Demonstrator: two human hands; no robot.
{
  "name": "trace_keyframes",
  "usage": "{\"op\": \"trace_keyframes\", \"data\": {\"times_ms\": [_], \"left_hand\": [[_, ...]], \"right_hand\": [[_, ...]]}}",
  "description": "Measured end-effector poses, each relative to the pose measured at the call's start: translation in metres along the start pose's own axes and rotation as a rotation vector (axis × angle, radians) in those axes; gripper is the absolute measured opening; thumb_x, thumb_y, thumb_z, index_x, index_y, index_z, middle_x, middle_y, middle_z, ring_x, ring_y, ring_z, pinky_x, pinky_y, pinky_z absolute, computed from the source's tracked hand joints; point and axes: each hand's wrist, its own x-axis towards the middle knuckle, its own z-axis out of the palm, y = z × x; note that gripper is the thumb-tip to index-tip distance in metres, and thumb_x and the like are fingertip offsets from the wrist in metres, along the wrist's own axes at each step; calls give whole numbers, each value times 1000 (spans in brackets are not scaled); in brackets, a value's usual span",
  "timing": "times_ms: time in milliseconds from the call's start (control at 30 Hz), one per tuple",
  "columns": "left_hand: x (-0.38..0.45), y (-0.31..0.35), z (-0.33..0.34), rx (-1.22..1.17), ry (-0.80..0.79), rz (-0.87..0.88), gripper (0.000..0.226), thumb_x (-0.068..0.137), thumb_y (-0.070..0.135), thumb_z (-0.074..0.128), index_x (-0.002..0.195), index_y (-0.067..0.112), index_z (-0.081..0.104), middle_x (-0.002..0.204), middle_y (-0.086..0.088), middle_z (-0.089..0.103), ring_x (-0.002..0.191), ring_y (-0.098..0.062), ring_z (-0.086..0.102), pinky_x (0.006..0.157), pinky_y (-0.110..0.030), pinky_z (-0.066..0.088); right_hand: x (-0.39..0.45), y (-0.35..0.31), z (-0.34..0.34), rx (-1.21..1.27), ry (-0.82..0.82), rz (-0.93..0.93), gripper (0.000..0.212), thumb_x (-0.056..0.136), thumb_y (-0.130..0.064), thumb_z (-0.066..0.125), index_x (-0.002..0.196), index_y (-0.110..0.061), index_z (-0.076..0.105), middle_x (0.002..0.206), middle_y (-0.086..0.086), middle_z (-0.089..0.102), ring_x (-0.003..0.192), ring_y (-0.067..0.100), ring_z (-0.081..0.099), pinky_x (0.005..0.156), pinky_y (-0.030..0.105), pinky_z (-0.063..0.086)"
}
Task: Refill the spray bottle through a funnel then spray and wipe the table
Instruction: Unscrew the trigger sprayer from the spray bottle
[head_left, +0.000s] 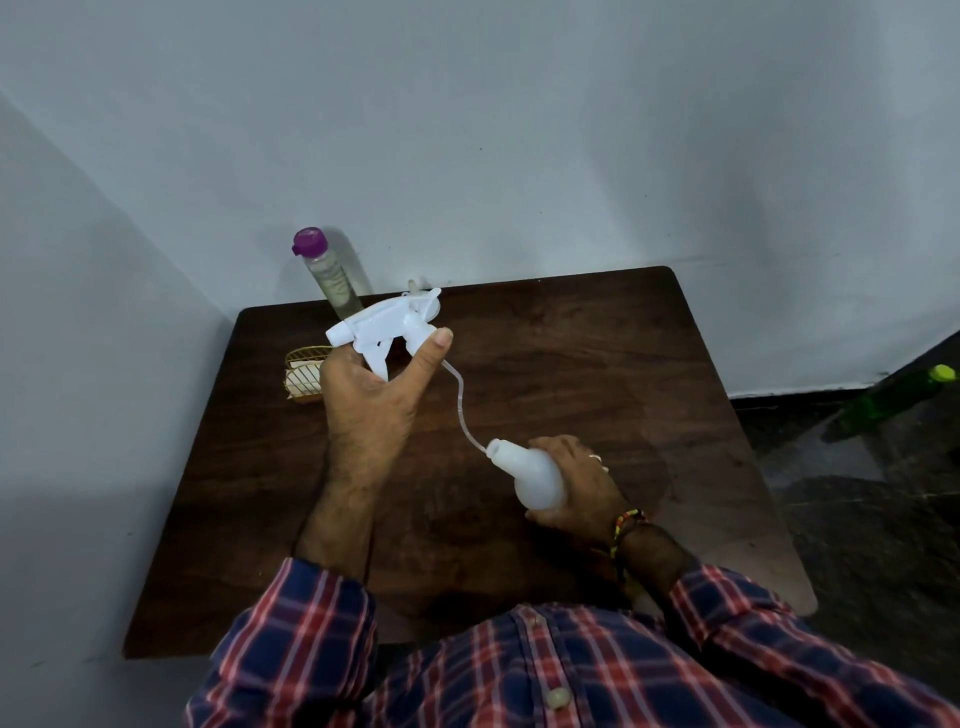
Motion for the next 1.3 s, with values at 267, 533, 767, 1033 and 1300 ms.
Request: {"op": "trace_keyframes", "data": {"times_ms": [267, 533, 767, 1033, 1300], "left_hand": [[4, 0, -4, 36, 23, 42, 33, 80, 18, 81, 108, 25, 65, 86, 32, 66, 88, 13, 65, 75, -4, 48], [9, -6, -17, 30, 104, 28, 30, 80, 20, 82, 107, 14, 70, 92, 19, 72, 92, 0, 69, 80, -10, 51], [8, -26, -30, -27, 266, -66, 25, 79, 21, 83, 98, 11, 70, 85, 3, 71, 76, -10, 67, 70, -13, 53], [-8, -87, -56, -325, 694, -409, 39, 73, 9, 86, 108, 7, 68, 102, -2, 75, 98, -18, 73, 85, -33, 59], [-61, -160, -74, -630, 879, -901, 11, 89, 16, 73, 92, 17, 63, 95, -2, 70, 69, -7, 69, 60, -21, 54]], "right_hand": [[2, 6, -1, -9, 4, 18, 96, 63, -44, 87, 144, -28, 37, 143, -3, 38, 126, 19, 43, 105, 38, 43], [2, 15, 1, 46, -26, 63, 95, 61, -42, 89, 142, -30, 40, 141, -5, 40, 127, 16, 44, 106, 41, 44], [2, 9, 6, 123, -10, 58, 96, 58, -47, 89, 139, -34, 39, 139, -8, 40, 124, 13, 44, 104, 43, 46], [3, -2, 16, 170, 57, 25, 94, 58, -43, 91, 137, -31, 43, 131, -10, 41, 116, 11, 47, 100, 39, 47], [3, -14, 34, 191, 2, 33, 96, 56, -43, 93, 136, -31, 42, 133, -8, 43, 117, 11, 47, 98, 41, 50]]}}
